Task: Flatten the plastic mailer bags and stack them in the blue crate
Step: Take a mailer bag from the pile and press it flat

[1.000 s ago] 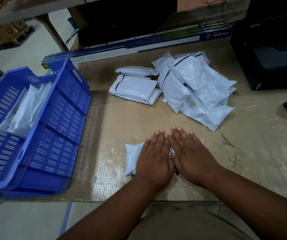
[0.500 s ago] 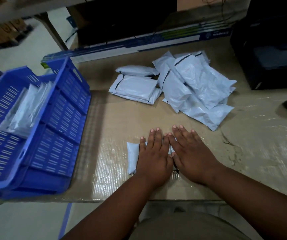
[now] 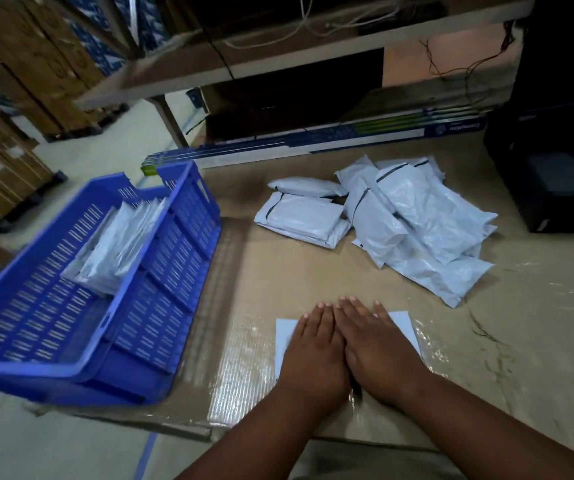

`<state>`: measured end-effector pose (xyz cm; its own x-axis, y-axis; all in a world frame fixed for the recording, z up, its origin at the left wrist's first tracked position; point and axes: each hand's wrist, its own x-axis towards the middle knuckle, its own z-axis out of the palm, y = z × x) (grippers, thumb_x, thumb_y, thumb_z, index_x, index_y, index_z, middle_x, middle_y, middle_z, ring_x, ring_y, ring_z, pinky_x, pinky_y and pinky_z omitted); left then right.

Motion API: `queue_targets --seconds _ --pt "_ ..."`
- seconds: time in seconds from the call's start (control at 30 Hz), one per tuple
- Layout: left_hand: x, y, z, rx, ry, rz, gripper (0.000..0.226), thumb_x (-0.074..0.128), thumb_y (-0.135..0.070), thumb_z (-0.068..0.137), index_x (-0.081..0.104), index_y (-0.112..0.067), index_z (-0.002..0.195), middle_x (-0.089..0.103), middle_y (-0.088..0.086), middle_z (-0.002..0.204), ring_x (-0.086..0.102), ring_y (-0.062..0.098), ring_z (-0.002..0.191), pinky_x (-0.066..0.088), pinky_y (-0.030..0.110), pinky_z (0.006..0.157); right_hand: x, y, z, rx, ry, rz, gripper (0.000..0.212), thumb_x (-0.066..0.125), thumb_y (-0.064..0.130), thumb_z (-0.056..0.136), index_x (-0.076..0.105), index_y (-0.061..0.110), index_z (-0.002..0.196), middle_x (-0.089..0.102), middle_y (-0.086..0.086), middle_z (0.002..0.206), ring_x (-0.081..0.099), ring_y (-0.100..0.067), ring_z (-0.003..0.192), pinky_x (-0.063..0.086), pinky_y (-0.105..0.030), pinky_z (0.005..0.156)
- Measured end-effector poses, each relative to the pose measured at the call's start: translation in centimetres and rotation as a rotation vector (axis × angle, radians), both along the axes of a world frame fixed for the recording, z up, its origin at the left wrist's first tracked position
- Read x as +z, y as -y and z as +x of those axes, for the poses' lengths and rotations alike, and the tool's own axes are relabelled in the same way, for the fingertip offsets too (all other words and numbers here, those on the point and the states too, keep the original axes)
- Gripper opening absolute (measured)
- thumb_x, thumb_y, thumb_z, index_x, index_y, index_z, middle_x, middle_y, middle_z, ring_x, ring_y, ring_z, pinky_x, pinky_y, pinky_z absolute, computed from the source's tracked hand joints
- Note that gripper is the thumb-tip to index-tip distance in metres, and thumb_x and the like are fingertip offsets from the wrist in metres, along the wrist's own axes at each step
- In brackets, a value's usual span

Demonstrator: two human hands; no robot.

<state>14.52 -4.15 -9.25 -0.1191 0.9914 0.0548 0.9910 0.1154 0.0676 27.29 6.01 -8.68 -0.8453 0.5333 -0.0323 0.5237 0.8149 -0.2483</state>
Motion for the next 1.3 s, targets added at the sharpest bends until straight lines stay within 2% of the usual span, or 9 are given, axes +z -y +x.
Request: queue_targets --seconds 0.1,0.23,0.33,0.57,0.77,0.87,1.17,1.23,1.3 --pt "-0.5 0.1 0.0 -0.012 0.015 0.025 0.072 0.041 -0.040 0.098 0.038 -0.003 0.160 0.036 0.020 0.165 0.029 0.036 0.157 0.029 0.054 0.125 -0.1 0.2 0.4 -0.062 0.060 0.097 0.067 0.024 0.038 0.099 0.037 0.019 0.162 0.030 -0.005 0.171 0.024 -0.025 0.159 0.019 -0.062 0.124" --pt "-1.5 0.5 -0.6 0.018 0.040 0.090 0.064 0.043 -0.033 0.104 0.036 -0.006 0.161 0.031 0.015 0.169 0.023 0.029 0.159 0.023 0.049 0.128 -0.5 0.4 0.1 -0.135 0.111 0.130 0.066 0.026 0.048 0.101 0.035 0.028 0.162 0.023 0.000 0.174 0.020 -0.030 0.160 0.011 -0.076 0.117" --pt "-1.6 0.6 -0.7 0.019 0.060 0.120 0.064 0.043 -0.032 0.105 0.033 -0.007 0.163 0.029 0.012 0.170 0.020 0.026 0.160 0.021 0.048 0.128 -0.7 0.2 0.2 -0.154 0.126 0.140 0.065 0.030 0.054 0.102 0.031 0.034 0.163 0.020 0.005 0.175 0.017 -0.031 0.161 0.008 -0.081 0.113" --pt "-1.6 0.8 -0.9 0.058 0.087 0.134 0.065 0.038 -0.035 0.105 0.031 -0.006 0.163 0.024 0.015 0.172 0.017 0.027 0.161 0.022 0.051 0.127 -1.0 0.1 0.1 -0.139 0.133 0.162 0.065 0.021 0.054 0.103 0.025 0.033 0.165 0.013 0.004 0.176 0.011 -0.032 0.162 0.009 -0.078 0.115" --pt "-1.8 1.8 -2.5 0.103 0.062 0.073 0.073 0.037 -0.044 0.104 0.022 -0.007 0.166 0.012 0.015 0.175 0.005 0.027 0.163 0.013 0.050 0.130 -1.0 0.1 0.2 -0.139 0.136 0.163 0.065 0.018 0.055 0.105 0.016 0.033 0.167 0.007 0.004 0.177 0.007 -0.031 0.162 0.009 -0.078 0.116" --pt "-1.7 2.6 -3.9 0.121 0.029 0.037 0.075 0.034 -0.048 0.105 0.020 -0.009 0.167 0.008 0.012 0.175 0.003 0.025 0.163 0.015 0.050 0.129 -0.7 0.2 0.2 -0.141 0.128 0.153 0.066 0.016 0.057 0.106 0.012 0.035 0.167 0.004 0.004 0.177 0.004 -0.031 0.163 0.006 -0.077 0.118" --pt "-0.7 3.5 -4.9 0.208 0.014 -0.069 0.078 0.020 -0.061 0.105 0.018 -0.014 0.168 0.004 0.007 0.176 -0.002 0.021 0.163 0.016 0.055 0.127 -0.1 0.4 0.7 -0.123 0.106 0.115 0.067 0.018 0.061 0.106 0.025 0.030 0.165 0.016 -0.003 0.176 0.013 -0.030 0.162 0.008 -0.075 0.118" --pt "-0.1 4.3 -4.7 0.206 0.007 -0.073 0.077 0.021 -0.059 0.105 0.011 -0.016 0.169 -0.004 0.005 0.176 -0.008 0.020 0.162 0.011 0.053 0.130 0.5 0.7 1.1 -0.113 0.040 0.137 0.066 0.022 0.059 0.107 0.031 0.026 0.164 0.022 -0.005 0.174 0.015 -0.030 0.162 0.009 -0.076 0.119" --pt "0.7 5.5 -4.2 0.166 -0.001 -0.026 0.073 0.027 -0.052 0.106 0.013 -0.016 0.168 -0.004 0.005 0.176 -0.005 0.020 0.163 0.011 0.049 0.131 1.3 1.8 1.3 -0.056 -0.051 0.195 0.061 0.031 0.051 0.108 0.034 0.025 0.163 0.024 -0.007 0.173 0.017 -0.031 0.161 0.011 -0.075 0.120"
